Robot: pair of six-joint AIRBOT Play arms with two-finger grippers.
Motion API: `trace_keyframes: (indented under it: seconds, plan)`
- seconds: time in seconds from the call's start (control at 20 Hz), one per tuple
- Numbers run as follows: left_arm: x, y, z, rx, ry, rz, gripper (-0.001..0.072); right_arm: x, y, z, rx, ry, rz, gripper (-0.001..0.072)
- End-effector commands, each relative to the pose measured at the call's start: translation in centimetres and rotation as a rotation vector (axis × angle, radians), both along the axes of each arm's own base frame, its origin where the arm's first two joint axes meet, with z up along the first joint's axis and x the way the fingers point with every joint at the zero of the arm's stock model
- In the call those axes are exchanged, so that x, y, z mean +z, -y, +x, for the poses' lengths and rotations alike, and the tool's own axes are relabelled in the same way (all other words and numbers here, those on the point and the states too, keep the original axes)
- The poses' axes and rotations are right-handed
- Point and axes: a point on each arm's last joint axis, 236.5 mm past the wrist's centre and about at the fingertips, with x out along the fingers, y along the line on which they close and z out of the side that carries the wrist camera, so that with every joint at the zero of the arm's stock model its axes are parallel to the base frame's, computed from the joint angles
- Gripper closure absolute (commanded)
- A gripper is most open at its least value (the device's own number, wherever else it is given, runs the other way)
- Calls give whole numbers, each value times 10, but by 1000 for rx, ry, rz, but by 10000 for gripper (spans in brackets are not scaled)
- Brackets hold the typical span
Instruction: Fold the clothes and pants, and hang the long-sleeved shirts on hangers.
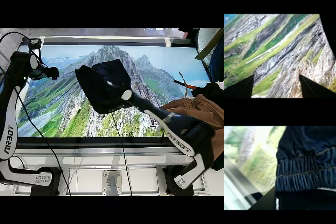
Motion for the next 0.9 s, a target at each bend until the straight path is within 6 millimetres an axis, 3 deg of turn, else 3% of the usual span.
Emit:
trace_keyframes:
  seconds: [0.0, 0.25, 0.3, 0.35, 0.45, 0.6, 0.7, 0.85]
  plan:
    - [0, -14, -22, 24, -75, 14, 98, 74, 29, -14, 119, 90, -9, 691]
    - [23, -22, -60, 63, -132, 7, 97, 246, 80, -76, 235, 365, 53, 691]
    - [27, -22, -71, 61, -148, 5, 97, 275, 90, -86, 220, 420, 68, 692]
    - [31, -21, -83, 49, -155, 8, 98, 291, 101, -93, 192, 447, 60, 692]
    - [28, -21, -109, 47, -172, 10, 98, 284, 137, -93, 135, 458, -85, 693]
    - [-13, -12, -158, 33, -274, -26, 98, 247, 182, -54, 45, 454, -302, 694]
    - [-50, 15, -184, 12, -344, -139, 98, 214, 198, -24, -1, 365, -346, 694]
    - [-85, 80, -204, -70, -393, -396, 97, 149, 216, 12, -33, 195, -395, 693]
